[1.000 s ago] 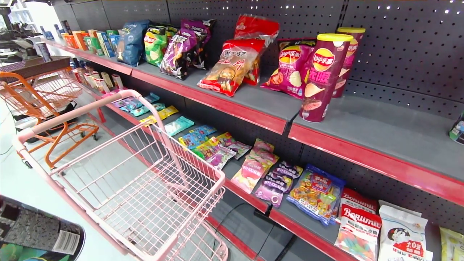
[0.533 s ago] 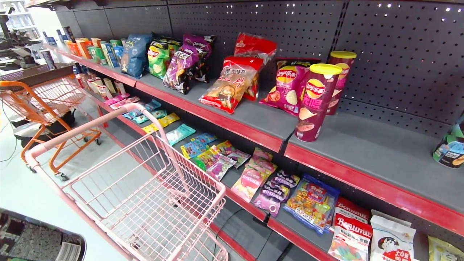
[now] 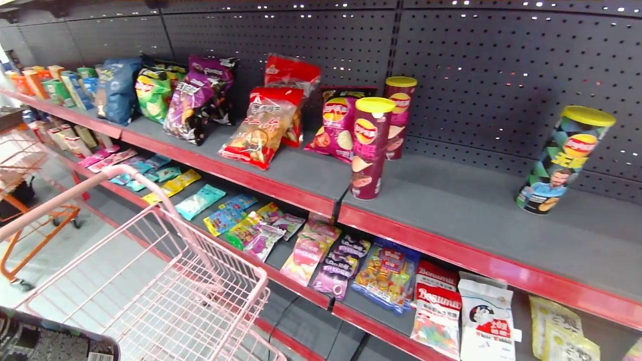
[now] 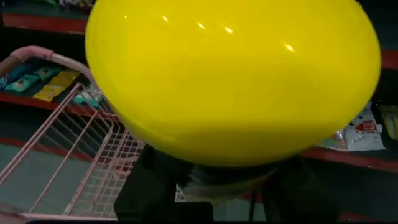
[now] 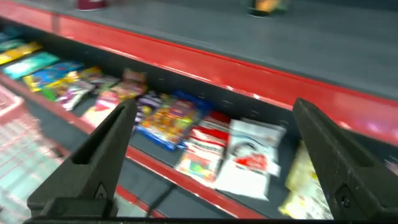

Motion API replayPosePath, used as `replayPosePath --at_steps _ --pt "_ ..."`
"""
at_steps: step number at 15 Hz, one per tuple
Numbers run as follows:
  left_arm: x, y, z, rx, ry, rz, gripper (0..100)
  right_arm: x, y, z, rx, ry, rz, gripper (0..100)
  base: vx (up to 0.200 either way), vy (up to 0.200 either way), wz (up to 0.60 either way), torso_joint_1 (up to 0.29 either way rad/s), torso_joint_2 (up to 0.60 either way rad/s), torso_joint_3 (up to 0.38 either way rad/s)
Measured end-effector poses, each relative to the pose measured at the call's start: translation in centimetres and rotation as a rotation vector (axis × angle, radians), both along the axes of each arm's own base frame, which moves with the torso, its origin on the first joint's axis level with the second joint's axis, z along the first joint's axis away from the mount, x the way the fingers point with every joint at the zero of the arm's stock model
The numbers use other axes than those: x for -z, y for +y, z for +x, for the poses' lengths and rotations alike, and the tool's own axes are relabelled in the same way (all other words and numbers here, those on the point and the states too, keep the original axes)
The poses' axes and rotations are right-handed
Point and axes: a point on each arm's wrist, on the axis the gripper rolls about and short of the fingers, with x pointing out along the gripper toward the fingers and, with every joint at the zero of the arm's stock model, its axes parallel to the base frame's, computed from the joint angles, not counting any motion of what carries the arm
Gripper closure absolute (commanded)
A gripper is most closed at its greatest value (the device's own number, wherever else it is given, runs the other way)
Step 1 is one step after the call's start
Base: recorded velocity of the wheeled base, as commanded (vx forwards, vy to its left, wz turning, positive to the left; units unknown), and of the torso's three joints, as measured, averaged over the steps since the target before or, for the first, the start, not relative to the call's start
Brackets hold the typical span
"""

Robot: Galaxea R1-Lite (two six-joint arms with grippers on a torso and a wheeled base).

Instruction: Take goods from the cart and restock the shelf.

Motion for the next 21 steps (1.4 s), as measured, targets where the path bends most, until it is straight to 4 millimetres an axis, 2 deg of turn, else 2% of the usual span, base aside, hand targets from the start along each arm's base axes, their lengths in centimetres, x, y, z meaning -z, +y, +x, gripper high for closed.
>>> replayPosePath --at_steps 7,10,13,19,21 --pt "-0.3 0.2 -0.2 -0.06 -0.024 0.003 100 0.0 0.0 0.0 0.0 0.0 0.0 0 0.0 0.0 -0.6 0.002 0.0 -0.001" --pt "-0.6 0.2 -0.2 -0.093 -0.024 0.023 100 0.0 0.0 0.0 0.0 0.0 0.0 0 0.0 0.0 0.0 0.0 0.0 0.0" --pt "-1.9 0.2 0.0 -0.112 -0.052 0.067 100 0.0 0.0 0.0 -0.002 0.0 0.0 0 0.0 0.0 0.0 0.0 0.0 0.0" --pt "-2.4 0.1 0.4 -0.102 -0.054 0.096 100 0.0 0.0 0.0 -0.004 0.0 0.001 0 0.2 0.0 0.0 -0.001 0.0 -0.001" --pt "-2.7 0.1 0.2 -0.069 -0.07 0.092 100 0.0 0.0 0.0 -0.004 0.0 0.001 0 0.0 0.0 0.0 0.0 0.0 0.0"
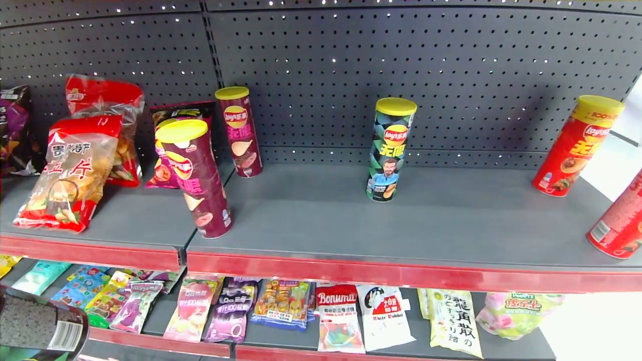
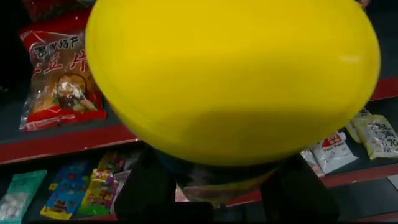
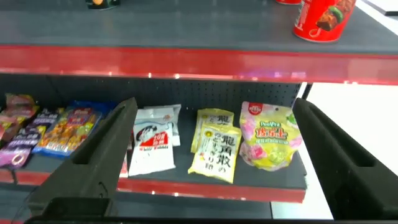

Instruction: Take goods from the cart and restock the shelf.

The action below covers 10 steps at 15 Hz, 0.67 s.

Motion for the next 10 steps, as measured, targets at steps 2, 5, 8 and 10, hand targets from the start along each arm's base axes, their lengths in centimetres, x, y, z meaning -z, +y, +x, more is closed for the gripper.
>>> replayPosePath --at_steps 2,5,8,10 --pt "0.0 0.0 -0.4 0.039 -0.009 -0.003 100 0.0 0.0 0.0 -0.001 0.0 -0.001 0 0.0 0.0 0.0 0.0 0.0 0.0" --pt "0.9 0.2 -1.3 0.061 0.025 0.006 100 0.0 0.0 0.0 -0.001 0.0 0.0 0 0.0 0.0 0.0 0.0 0.0 0.0" --pt "1.4 0.3 -2.3 0.067 0.001 0.004 100 -1.7 0.0 -0.3 -0.029 -0.052 -0.003 0 0.0 0.0 0.0 0.0 0.0 0.0" --pt "1.6 0.4 -2.5 0.064 -0.009 0.004 100 -5.6 0.1 -0.5 -0.089 -0.09 0.009 0 0.0 0.0 0.0 0.0 0.0 0.0"
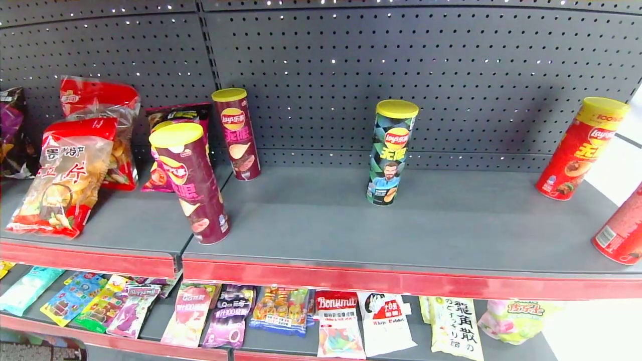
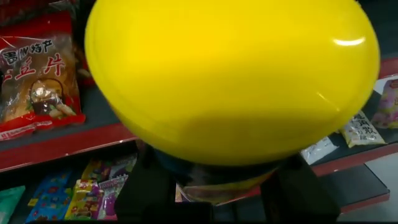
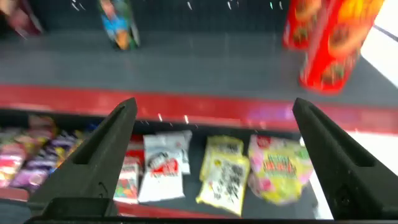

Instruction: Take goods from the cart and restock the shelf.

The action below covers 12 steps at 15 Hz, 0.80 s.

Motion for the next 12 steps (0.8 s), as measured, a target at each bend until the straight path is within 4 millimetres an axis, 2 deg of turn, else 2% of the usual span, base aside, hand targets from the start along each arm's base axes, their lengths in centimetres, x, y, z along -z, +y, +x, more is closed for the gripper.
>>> replayPosePath --at_steps 1,3,5,6,8,9,12 --pt "0.1 0.0 -0.1 -0.01 -0.003 0.0 100 -2.3 0.0 0.5 -0.043 0.006 -0.014 0 0.0 0.0 0.0 0.0 0.0 0.0" --pt "0.1 0.1 -0.1 -0.033 -0.006 0.0 100 -7.1 0.3 3.0 -0.13 0.046 -0.059 0 0.0 0.0 0.0 0.0 0.0 0.0" --pt "0.1 0.1 0.0 -0.037 0.0 0.0 100 -11.3 1.0 7.2 -0.236 0.098 -0.093 0 0.0 0.0 0.0 0.0 0.0 0.0" --pt "0.1 0.0 0.0 -0.031 0.005 -0.006 100 -12.7 1.8 9.8 -0.296 0.128 -0.107 0 0.0 0.0 0.0 0.0 0.0 0.0" --pt "0.1 0.0 0.1 -0.022 0.013 -0.016 100 -14.0 3.5 14.6 -0.404 0.153 -0.126 0 0.0 0.0 0.0 0.0 0.0 0.0" --pt "0.1 0.0 0.2 -0.023 0.015 -0.016 100 -14.0 4.7 17.6 -0.458 0.151 -0.13 0 0.0 0.0 0.0 0.0 0.0 0.0" --pt "-0.1 0.0 0.1 -0.034 0.01 -0.017 100 -12.5 7.5 24.3 -0.562 0.163 -0.138 0 0.0 0.0 0.0 0.0 0.0 0.0"
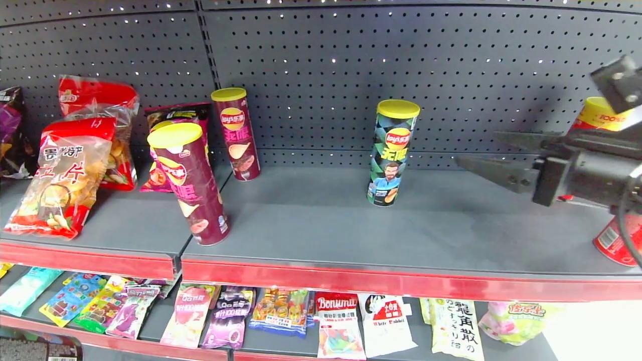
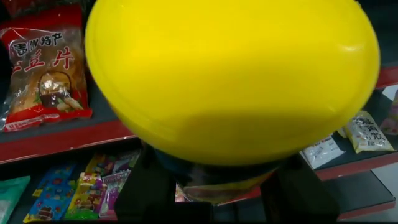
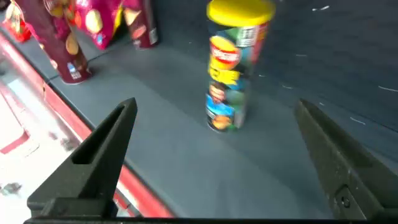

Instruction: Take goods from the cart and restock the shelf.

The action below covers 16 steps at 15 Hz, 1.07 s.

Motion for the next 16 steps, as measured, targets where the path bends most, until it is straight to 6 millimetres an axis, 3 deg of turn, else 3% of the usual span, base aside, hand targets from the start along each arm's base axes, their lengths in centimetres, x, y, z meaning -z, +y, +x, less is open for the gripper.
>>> replayPosePath --at_steps 3,7,11,16 --pt "-0.1 0.0 -0.1 -0.004 -0.005 -0.001 100 1.5 1.8 4.5 -0.048 0.042 -0.01 0 0.0 0.0 0.0 0.0 0.0 0.0" --pt "-0.1 0.0 0.0 -0.004 -0.003 -0.001 100 3.1 2.5 7.6 -0.069 0.088 -0.023 0 0.0 0.0 0.0 0.0 0.0 0.0" --pt "-0.1 0.0 0.0 -0.004 -0.001 0.0 100 3.3 2.5 10.2 -0.072 0.083 -0.016 0 0.0 0.0 0.0 0.0 0.0 0.0" --pt "0.0 0.0 0.1 -0.004 0.004 0.001 100 4.0 2.9 12.2 -0.069 0.094 -0.018 0 0.0 0.0 0.0 0.0 0.0 0.0"
